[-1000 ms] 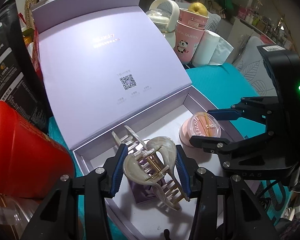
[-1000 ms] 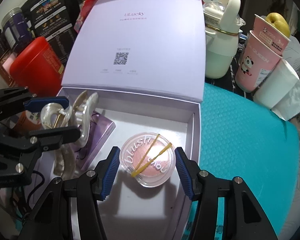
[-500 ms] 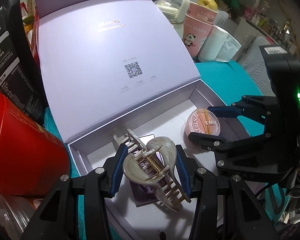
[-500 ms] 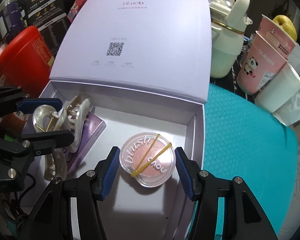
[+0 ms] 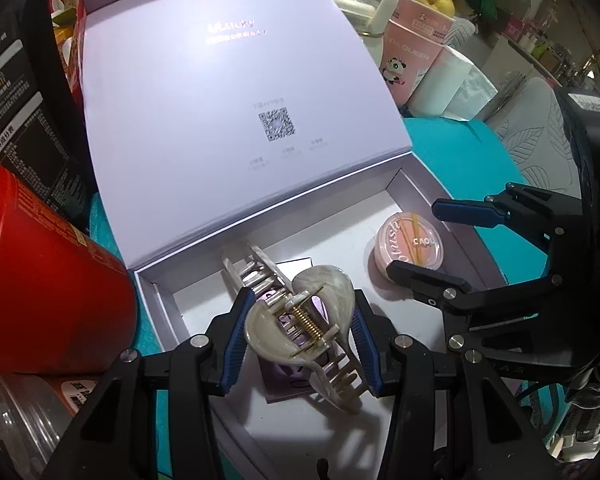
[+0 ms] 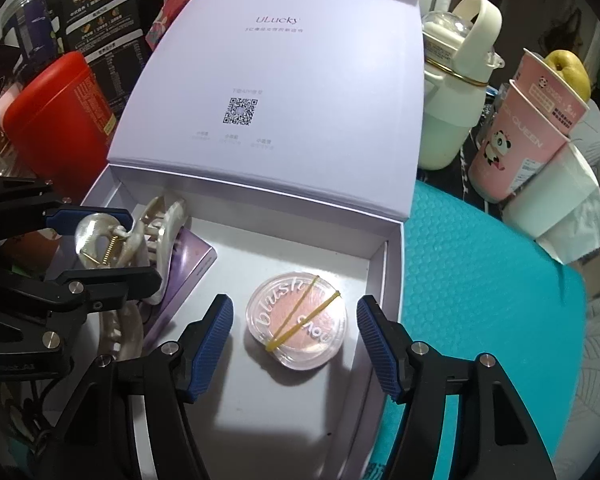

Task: Organize rigid objects
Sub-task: 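Open left tool to drop the claw clip while right tool releases the compact, then withdraw both tools from the box back toward the remaining clips, then grasp the black polka-dot scrunchie with right tool, then grasp the gold metal claw clip with left tool while right tool holds the scrunchie, then carry the gold clip with left tool while right tool carries the scrunchie into the box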

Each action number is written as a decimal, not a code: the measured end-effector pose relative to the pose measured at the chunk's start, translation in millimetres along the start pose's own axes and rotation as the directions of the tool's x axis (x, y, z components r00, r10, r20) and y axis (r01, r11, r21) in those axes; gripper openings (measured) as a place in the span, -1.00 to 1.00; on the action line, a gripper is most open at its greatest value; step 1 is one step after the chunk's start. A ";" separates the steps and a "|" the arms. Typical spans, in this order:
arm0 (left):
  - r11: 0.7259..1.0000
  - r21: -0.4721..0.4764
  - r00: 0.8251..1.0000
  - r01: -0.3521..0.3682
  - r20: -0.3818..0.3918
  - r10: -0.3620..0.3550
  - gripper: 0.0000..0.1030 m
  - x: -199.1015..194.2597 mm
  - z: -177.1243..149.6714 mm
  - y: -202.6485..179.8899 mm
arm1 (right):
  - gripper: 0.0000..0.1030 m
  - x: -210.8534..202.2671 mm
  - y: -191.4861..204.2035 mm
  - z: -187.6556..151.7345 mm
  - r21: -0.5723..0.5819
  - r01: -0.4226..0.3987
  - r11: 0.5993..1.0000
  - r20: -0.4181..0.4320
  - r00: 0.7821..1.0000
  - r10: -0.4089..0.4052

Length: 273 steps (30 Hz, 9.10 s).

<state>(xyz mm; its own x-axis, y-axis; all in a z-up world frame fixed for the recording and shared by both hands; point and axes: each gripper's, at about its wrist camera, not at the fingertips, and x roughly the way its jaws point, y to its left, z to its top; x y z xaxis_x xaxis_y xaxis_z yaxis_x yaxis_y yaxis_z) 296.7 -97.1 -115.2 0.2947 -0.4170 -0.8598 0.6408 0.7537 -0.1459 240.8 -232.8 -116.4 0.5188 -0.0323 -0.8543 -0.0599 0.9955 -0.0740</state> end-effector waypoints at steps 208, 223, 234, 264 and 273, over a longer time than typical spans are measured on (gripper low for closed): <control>0.949 -0.290 0.990 -0.122 0.038 0.139 -0.31 -60.5 -203.0 -95.6 | -0.69 -120.0 38.6 -201.0 0.114 -0.310 0.944 -0.098 0.942 0.322; 0.948 -0.304 0.995 -0.090 0.021 0.101 -0.31 -83.4 -205.1 -108.6 | -0.69 -133.4 34.9 -196.9 0.111 -0.338 0.935 -0.053 0.937 0.345; 0.955 -0.284 0.996 -0.086 0.014 0.094 -0.31 -113.3 -207.9 -131.6 | -0.69 -166.7 42.0 -199.4 0.107 -0.370 0.923 0.012 0.928 0.371; 0.990 -0.136 0.994 -0.047 0.091 0.060 -0.31 -181.7 -184.9 -171.0 | -0.69 -244.5 62.5 -227.1 0.164 -0.335 0.928 0.059 0.942 0.329; 0.999 -0.046 0.997 0.025 0.071 -0.022 -0.31 -171.9 -161.5 -160.0 | -0.69 -237.4 63.4 -209.9 0.233 -0.279 0.932 0.057 0.960 0.273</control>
<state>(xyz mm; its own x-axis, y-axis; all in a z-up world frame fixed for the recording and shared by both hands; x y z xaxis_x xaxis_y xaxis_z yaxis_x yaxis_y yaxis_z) 29.0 -64.1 -23.1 0.3300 -0.4684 -0.8195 0.6149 0.7654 -0.1899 -65.1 -180.8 -26.3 0.5307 0.2458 -0.8111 -0.0019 0.9574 0.2889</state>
